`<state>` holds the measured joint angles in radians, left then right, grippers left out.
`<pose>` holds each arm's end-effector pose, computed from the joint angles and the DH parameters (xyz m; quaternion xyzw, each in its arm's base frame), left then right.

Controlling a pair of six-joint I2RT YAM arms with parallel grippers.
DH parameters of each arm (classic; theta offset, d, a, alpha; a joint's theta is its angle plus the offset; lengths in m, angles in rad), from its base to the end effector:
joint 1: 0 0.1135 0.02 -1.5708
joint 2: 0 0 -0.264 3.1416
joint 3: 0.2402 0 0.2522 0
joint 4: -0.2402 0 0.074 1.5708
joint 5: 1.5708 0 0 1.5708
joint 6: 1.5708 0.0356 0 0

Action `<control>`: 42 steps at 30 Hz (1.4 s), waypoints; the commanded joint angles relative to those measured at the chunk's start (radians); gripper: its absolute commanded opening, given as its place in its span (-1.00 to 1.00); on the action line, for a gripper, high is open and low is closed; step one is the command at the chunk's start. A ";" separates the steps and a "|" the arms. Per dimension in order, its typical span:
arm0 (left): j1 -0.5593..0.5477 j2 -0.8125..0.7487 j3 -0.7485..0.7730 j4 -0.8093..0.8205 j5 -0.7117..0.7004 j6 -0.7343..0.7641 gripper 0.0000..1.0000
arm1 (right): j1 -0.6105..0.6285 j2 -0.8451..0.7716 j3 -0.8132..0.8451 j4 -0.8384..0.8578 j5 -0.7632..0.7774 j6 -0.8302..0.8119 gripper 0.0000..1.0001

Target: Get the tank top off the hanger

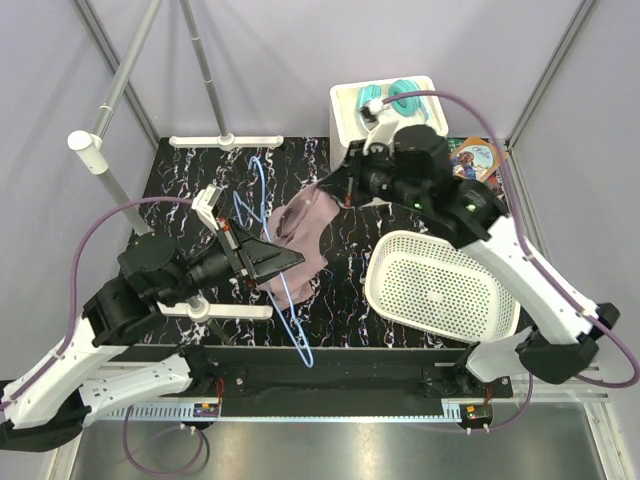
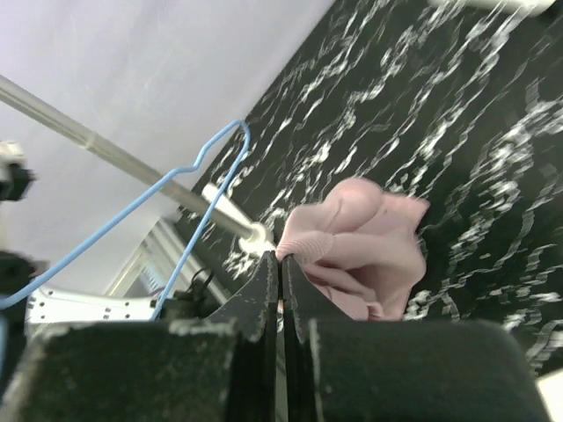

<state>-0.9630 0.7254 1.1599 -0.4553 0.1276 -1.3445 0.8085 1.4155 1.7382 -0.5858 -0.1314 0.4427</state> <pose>0.0698 -0.1082 0.4439 -0.0914 0.7085 -0.6569 0.2412 0.2024 0.2187 0.4805 -0.1833 0.7716 0.3977 0.4615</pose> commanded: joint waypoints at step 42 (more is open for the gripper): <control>-0.002 0.272 0.271 -0.075 -0.151 0.413 -1.00 | -0.008 -0.324 0.148 -0.292 1.089 -0.571 -0.95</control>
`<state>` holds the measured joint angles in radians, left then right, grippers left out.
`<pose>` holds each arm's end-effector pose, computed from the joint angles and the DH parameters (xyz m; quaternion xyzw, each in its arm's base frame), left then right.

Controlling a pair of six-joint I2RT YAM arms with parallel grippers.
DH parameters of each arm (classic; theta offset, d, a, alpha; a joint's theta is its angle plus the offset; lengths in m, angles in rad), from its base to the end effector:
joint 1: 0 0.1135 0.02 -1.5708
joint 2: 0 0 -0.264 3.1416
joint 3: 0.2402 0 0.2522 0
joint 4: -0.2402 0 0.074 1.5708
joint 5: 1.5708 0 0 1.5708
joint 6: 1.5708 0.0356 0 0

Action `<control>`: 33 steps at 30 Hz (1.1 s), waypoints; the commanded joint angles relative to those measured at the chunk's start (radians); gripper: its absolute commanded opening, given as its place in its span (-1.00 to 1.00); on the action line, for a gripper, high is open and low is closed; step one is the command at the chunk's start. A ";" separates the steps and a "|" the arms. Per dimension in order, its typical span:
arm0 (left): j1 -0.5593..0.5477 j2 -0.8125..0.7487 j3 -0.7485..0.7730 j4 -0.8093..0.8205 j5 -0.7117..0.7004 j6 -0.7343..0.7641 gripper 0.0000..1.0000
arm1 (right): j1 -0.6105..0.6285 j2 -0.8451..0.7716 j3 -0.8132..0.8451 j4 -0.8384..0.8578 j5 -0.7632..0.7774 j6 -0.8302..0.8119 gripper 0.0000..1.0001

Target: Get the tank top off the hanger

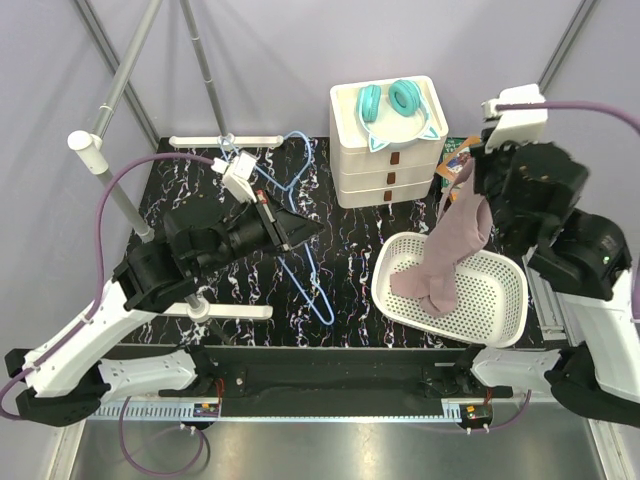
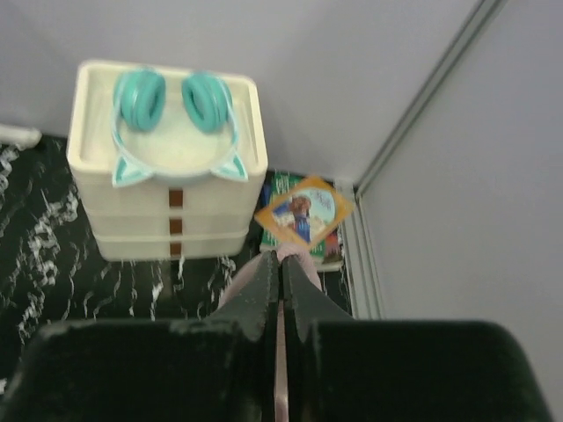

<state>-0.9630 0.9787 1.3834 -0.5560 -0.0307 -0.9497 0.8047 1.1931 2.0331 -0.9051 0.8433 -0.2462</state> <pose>0.1051 -0.1492 0.4676 -0.0050 0.7585 -0.5257 0.3851 0.1155 0.0817 0.5750 -0.0919 0.7164 -0.1151 0.6820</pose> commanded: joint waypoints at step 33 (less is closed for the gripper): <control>-0.002 0.051 -0.033 0.038 -0.248 -0.197 -1.00 | -0.001 -0.285 -0.743 0.360 -1.337 0.696 0.99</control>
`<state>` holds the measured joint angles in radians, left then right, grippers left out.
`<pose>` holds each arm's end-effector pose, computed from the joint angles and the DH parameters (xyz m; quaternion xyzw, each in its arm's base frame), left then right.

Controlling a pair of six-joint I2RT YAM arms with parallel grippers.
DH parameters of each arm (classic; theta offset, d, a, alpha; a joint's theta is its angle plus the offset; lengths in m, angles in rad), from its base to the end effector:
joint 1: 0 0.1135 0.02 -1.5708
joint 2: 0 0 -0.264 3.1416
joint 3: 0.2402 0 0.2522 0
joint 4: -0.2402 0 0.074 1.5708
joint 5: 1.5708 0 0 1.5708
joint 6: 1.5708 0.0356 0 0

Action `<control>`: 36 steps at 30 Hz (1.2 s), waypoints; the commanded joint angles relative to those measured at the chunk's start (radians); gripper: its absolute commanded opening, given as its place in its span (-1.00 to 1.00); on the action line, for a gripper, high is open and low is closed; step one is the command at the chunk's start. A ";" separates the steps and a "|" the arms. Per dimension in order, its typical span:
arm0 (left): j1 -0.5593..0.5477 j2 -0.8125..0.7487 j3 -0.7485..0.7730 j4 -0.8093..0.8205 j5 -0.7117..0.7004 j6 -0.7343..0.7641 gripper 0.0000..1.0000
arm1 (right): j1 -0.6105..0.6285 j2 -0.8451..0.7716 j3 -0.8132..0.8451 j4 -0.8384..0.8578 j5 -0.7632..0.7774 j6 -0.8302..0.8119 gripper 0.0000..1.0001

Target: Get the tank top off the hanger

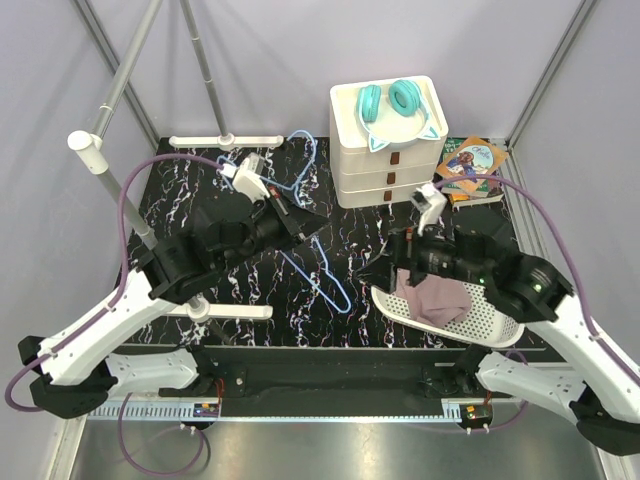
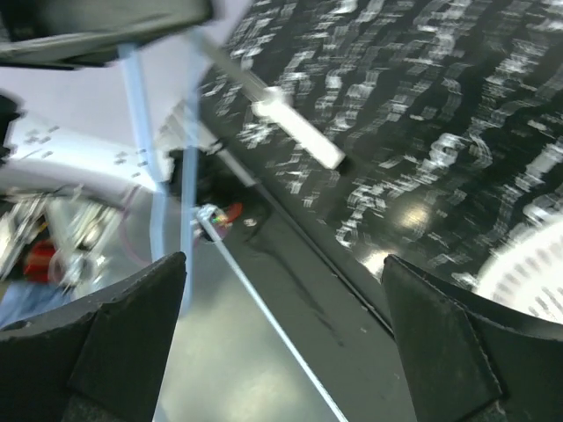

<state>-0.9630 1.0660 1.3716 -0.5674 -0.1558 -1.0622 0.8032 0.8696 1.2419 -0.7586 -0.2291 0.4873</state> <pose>0.1264 -0.1720 0.4472 -0.0865 0.7876 -0.4821 0.3738 0.1030 0.1184 0.4193 -0.1927 0.8040 0.4093 0.3860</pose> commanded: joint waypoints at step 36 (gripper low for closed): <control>0.000 -0.348 -0.328 0.143 -0.062 -0.182 0.78 | 0.134 0.127 0.083 0.137 0.255 -0.065 -1.00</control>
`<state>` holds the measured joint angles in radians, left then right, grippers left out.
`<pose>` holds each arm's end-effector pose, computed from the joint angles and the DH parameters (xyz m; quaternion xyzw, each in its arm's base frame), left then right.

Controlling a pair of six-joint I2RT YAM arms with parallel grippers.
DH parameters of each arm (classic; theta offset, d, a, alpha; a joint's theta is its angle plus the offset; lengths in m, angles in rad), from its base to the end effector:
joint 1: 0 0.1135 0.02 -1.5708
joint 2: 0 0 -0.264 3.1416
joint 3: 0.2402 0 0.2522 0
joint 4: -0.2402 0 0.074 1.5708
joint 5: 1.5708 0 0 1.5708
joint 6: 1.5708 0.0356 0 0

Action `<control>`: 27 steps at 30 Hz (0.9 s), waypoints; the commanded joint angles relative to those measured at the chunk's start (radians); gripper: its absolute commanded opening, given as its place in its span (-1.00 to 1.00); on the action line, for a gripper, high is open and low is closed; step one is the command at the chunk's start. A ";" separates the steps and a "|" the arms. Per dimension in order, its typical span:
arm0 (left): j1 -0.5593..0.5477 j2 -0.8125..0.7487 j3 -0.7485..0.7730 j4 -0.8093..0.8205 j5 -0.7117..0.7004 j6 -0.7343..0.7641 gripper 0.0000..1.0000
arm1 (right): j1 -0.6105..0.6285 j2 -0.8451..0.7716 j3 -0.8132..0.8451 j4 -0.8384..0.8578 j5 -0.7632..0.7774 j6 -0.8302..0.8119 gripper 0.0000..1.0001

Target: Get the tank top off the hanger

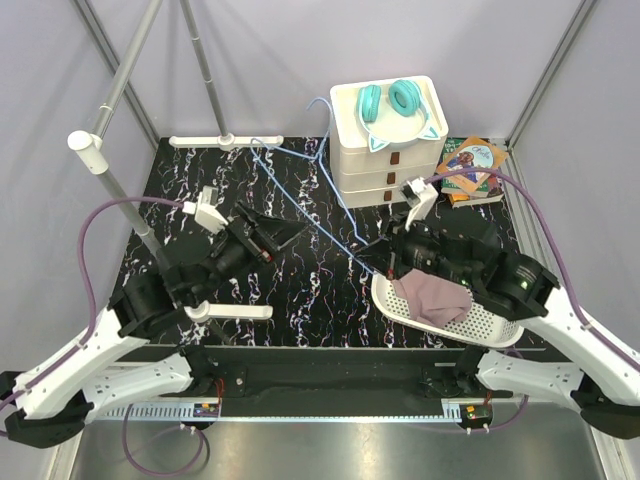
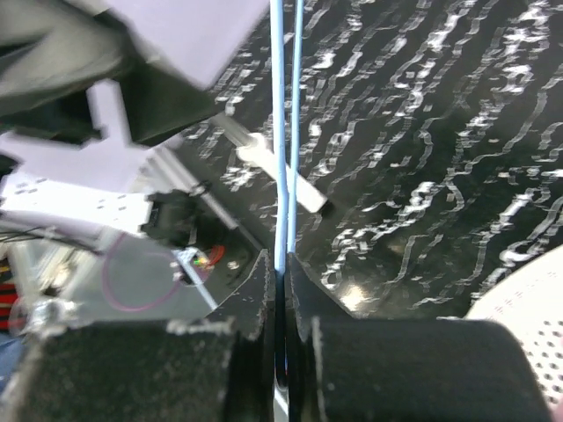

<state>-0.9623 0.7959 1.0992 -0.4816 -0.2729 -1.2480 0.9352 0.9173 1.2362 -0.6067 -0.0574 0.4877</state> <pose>0.0980 -0.1239 0.4133 -0.1946 0.7400 -0.5209 0.3785 0.1042 0.1447 0.4258 -0.1944 0.7771 0.4080 0.4380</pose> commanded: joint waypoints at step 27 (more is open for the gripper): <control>-0.001 -0.382 -0.335 -0.100 0.057 -0.194 0.79 | -0.065 1.245 1.542 -0.134 -0.280 -0.423 -1.00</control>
<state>-0.9623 0.4149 0.7395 -0.5671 -0.1986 -1.4384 0.8749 2.0914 2.6362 -0.7567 -0.2508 0.0574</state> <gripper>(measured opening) 0.897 0.021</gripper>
